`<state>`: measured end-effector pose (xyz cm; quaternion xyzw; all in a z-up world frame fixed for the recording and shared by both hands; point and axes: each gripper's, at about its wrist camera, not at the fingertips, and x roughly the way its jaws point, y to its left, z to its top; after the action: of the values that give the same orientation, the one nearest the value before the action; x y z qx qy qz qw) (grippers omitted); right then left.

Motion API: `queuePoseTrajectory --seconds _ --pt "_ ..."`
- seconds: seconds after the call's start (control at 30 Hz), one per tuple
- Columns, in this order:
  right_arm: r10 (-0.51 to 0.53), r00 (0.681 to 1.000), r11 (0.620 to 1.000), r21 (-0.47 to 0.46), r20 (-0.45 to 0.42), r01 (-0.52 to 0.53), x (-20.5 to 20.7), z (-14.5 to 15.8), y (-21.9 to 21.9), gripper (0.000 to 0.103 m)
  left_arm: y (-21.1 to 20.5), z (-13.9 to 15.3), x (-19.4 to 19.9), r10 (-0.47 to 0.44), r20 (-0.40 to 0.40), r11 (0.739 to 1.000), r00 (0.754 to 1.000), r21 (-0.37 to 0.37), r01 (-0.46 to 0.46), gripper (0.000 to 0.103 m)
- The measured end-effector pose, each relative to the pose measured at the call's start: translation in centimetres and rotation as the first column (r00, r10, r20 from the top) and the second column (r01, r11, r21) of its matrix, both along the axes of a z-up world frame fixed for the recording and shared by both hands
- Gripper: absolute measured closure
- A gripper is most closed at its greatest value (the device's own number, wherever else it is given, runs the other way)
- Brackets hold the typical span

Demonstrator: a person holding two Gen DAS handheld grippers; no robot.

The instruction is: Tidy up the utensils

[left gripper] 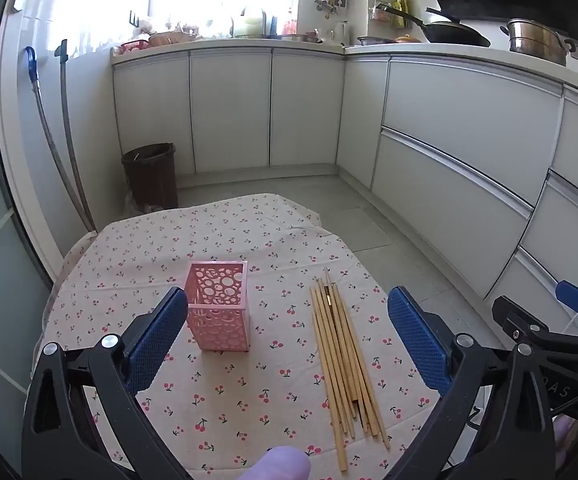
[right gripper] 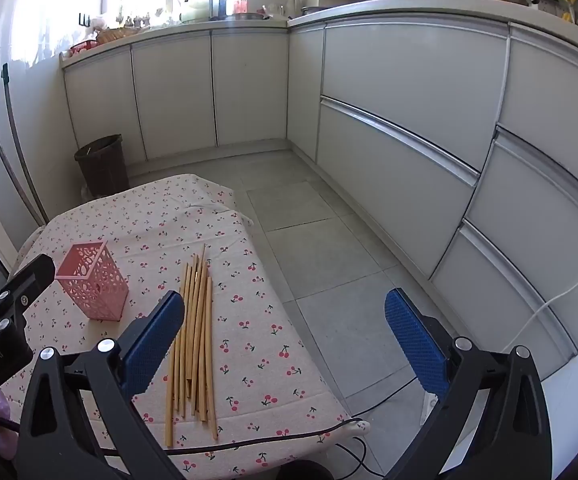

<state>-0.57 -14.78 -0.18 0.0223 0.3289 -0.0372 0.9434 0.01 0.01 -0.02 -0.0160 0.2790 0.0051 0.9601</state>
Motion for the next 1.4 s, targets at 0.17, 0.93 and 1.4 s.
queuePoseTrajectory --seconds 0.17,0.93,1.4 --pt "0.0 1.0 1.0 0.0 -0.001 0.0 0.0 0.0 0.0 0.005 0.0 -0.2 0.0 0.0 -0.001 1.0 1.0 -0.001 0.0 0.007" --pt "-0.004 1.0 1.0 0.007 -0.014 0.004 0.0 -0.1 -0.2 0.005 0.4 -0.9 0.0 0.002 0.001 1.0 1.0 -0.001 -0.002 0.007" --pt "-0.005 1.0 1.0 0.008 -0.019 0.005 0.1 0.1 -0.2 0.005 0.6 -1.2 0.4 0.006 -0.041 1.0 0.999 -0.008 -0.006 0.007"
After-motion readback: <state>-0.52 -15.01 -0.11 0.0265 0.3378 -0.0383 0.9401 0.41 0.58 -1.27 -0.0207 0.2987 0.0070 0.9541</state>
